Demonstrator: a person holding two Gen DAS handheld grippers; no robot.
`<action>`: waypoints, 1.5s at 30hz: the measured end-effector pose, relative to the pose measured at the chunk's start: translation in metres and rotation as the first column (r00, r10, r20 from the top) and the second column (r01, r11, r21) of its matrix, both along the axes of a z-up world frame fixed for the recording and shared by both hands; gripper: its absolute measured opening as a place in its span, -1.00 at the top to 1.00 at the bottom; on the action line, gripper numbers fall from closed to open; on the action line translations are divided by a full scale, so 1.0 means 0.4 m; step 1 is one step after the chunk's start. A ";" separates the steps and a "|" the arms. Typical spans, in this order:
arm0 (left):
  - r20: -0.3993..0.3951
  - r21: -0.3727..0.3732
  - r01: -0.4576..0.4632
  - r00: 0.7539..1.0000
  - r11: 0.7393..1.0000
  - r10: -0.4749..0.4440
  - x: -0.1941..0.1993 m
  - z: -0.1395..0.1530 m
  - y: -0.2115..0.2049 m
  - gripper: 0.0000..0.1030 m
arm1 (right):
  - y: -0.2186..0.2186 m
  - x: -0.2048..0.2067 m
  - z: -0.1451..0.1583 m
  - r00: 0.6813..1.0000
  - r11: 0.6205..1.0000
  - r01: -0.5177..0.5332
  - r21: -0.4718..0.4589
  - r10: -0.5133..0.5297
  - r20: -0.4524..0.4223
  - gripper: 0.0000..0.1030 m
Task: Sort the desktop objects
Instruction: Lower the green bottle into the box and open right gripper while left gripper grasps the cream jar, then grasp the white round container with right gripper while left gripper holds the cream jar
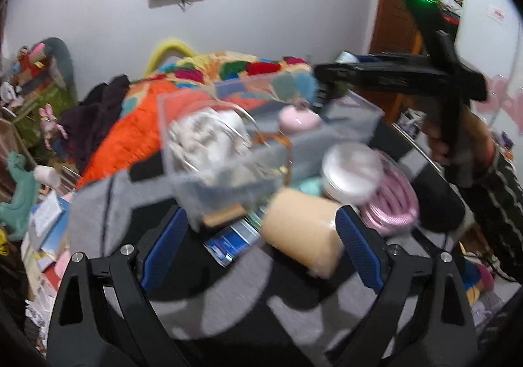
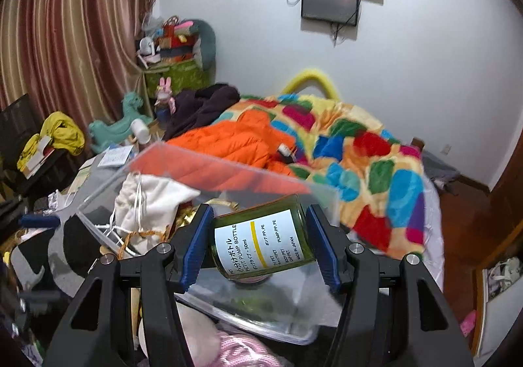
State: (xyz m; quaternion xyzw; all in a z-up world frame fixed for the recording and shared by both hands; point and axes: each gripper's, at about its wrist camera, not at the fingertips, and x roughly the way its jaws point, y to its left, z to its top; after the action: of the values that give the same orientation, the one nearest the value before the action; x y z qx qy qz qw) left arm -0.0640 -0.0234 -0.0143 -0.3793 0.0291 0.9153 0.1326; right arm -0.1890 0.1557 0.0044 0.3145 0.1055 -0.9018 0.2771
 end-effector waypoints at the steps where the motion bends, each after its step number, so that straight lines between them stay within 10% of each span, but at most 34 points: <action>1: 0.006 0.002 0.006 1.000 1.000 -0.006 0.006 -0.007 0.004 -0.80 | -0.004 -0.002 -0.008 1.000 1.000 -0.002 0.004 0.002 0.011 -0.06; 14: 0.095 0.002 0.061 0.994 0.998 -0.061 -0.049 -0.082 0.066 -0.92 | -0.016 -0.005 -0.082 0.994 0.999 -0.014 0.038 0.009 0.110 -0.07; 21: 0.113 0.070 0.104 0.987 0.992 -0.111 -0.061 -0.095 0.092 -0.47 | -0.017 0.002 -0.084 0.993 0.999 -0.027 0.034 0.022 0.117 -0.06; 45: 0.074 0.070 -0.021 0.997 0.997 0.016 -0.015 -0.080 0.041 -0.30 | 0.015 0.202 -0.077 0.980 0.983 -0.177 0.053 0.171 0.105 -0.12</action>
State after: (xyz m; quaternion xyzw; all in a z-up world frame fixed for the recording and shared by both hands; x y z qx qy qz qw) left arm -0.0699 -0.0072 -0.0465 -0.4080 -0.0117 0.9024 0.1385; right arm -0.1082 0.1617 -0.0265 0.3572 0.1464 -0.8535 0.3499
